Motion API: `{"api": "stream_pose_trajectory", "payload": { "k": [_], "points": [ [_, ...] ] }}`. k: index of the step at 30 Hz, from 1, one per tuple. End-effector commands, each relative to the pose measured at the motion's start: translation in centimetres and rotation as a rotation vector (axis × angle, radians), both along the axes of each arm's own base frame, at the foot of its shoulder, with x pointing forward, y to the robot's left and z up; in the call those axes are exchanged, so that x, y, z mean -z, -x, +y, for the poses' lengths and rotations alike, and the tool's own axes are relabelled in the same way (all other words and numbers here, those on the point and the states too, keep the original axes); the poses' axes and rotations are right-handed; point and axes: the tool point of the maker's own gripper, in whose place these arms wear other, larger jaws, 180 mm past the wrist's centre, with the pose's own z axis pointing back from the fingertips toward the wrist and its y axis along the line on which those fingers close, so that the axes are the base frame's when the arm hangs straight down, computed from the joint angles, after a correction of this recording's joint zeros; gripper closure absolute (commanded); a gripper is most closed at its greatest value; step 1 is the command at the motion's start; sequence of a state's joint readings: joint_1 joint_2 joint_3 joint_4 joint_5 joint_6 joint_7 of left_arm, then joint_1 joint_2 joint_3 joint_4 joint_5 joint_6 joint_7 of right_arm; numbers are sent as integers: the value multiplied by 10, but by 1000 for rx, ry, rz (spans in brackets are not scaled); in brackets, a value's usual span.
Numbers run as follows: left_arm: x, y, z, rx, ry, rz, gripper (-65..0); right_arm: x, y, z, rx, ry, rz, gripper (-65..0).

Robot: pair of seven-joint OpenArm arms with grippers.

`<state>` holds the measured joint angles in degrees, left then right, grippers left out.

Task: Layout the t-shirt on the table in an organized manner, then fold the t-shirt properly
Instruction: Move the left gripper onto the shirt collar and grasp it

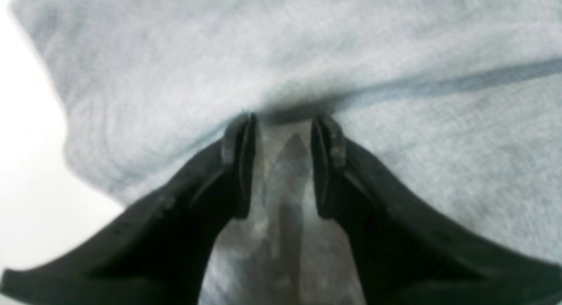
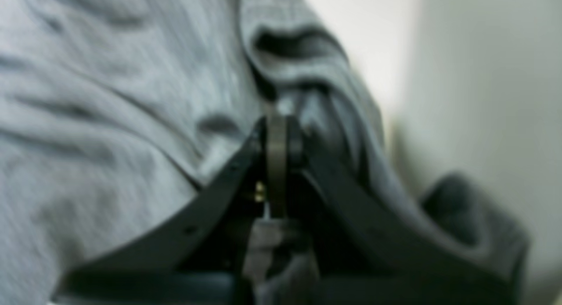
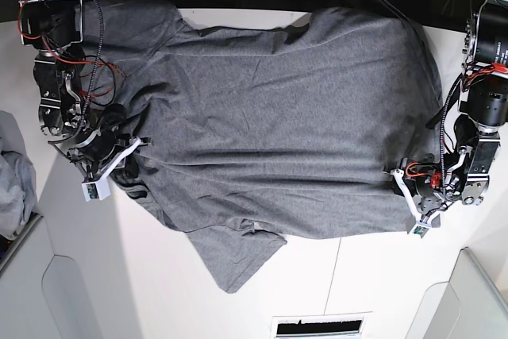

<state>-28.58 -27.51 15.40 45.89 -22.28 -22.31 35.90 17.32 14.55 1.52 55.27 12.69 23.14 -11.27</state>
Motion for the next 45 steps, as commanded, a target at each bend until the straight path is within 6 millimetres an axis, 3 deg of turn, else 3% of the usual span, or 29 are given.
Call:
{"api": "stream_pose_trajectory", "payload": {
  "k": [1, 6, 9, 15, 18, 21, 24, 34, 39, 41, 45],
  "points": [
    [-27, -18, 5, 2, 13, -64, -239, -34, -26, -2, 9, -20, -104, 0],
    [-54, -15, -62, 176, 206, -140, -239, -49, -44, 9, 21, -9, -143, 0],
    [-58, 4, -119, 301, 308, -153, -239, -51, -53, 16, 36, 34, -152, 0],
    [-18, 66, -227, 450, 479, -43, -238, -29, -52, 25, 20, 85, -81, 0],
    [1, 90, -255, 522, 443, 13, -239, -8, -35, 23, 18, 90, -24, 0],
    [15, 100, -254, 505, 404, 45, -239, 9, -11, 33, -35, 71, 13, 0],
    [25, 108, -238, 500, 360, 68, -239, 14, 9, 39, -52, 49, 16, 0],
    [35, 110, -152, 458, 201, 110, -239, 7, 57, 68, -86, -108, -6, 0],
    [31, 110, -114, 449, 141, 119, -239, -14, 49, 71, -94, -106, -68, 0],
    [21, 111, -119, 488, 169, 107, -239, -29, 38, 71, -91, -103, -110, 0],
    [-13, 102, -152, 560, 240, 14, -239, -58, 10, 67, -81, -96, -190, 0]
  ]
}}
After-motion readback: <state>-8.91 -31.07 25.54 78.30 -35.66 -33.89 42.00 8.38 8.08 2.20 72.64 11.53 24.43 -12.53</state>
